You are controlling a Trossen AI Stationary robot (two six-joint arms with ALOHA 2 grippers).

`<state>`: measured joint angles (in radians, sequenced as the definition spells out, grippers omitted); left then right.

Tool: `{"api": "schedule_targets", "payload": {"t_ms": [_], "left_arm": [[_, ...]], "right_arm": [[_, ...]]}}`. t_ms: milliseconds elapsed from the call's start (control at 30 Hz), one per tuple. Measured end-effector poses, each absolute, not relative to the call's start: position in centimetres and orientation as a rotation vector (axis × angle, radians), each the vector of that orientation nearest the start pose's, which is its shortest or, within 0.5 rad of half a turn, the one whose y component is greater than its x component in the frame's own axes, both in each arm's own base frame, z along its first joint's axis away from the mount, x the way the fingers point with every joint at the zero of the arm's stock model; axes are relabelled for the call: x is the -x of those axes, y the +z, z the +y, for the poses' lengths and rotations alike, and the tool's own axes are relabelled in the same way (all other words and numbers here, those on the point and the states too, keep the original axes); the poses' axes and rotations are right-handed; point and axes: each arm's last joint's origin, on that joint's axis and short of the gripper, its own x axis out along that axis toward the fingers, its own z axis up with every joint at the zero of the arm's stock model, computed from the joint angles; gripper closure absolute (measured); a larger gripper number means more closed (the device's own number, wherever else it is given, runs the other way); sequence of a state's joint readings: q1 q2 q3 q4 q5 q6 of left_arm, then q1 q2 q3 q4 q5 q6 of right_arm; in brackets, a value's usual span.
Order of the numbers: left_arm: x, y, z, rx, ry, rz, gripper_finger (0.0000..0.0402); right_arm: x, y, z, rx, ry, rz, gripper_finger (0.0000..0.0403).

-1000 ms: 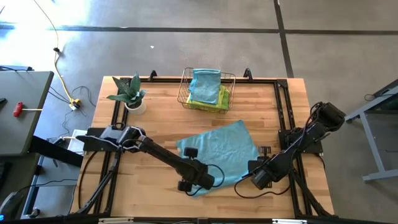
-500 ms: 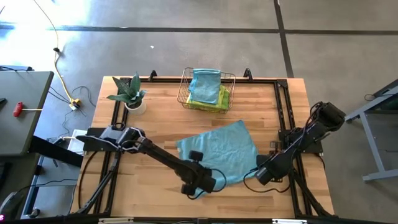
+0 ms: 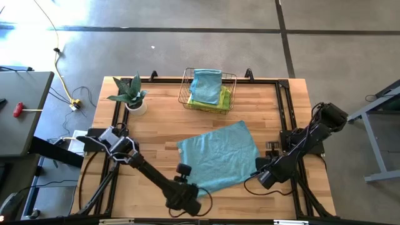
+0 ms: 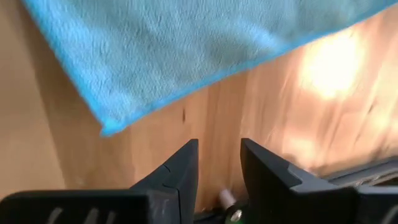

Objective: Fold microfiber towels
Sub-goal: Fold the blue microfiber towel

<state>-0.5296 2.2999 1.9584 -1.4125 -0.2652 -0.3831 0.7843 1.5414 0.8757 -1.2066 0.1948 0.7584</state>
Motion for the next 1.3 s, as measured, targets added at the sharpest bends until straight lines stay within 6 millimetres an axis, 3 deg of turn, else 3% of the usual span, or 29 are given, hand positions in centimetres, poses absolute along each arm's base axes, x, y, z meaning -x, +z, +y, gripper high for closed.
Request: {"api": "schedule_targets", "payload": {"t_ms": [200,400,533,733,900,1100,1300], "left_arm": [[-34.5,20.3,-21.1,-0.314,0.196,1.564,0.0401],[-31.7,21.5,-19.5,-0.076,0.296,1.390,0.0401],[-33.2,20.8,-19.0,0.177,0.252,1.063,0.0401],[-37.5,18.1,-18.4,0.361,0.063,0.708,0.0401],[-38.7,16.8,-18.2,0.396,-0.091,0.730,0.0399],[-38.4,15.9,-18.2,0.381,-0.118,0.810,0.0366],[-37.5,15.0,-17.4,0.183,-0.027,0.899,0.0318]], "right_arm": [[-16.1,17.1,14.4,0.369,-0.239,1.570,0.0290],[-16.5,17.2,14.2,0.611,-0.155,1.482,0.0290],[-17.2,17.1,14.1,0.776,-0.076,1.401,0.0290],[-18.2,15.3,12.9,0.692,0.028,1.422,0.0290],[-18.3,15.0,12.4,0.551,0.024,1.429,0.0297],[-17.7,15.7,13.9,0.406,0.045,1.354,0.0308],[-16.7,16.1,15.9,0.311,0.101,1.293,0.0308]]}}
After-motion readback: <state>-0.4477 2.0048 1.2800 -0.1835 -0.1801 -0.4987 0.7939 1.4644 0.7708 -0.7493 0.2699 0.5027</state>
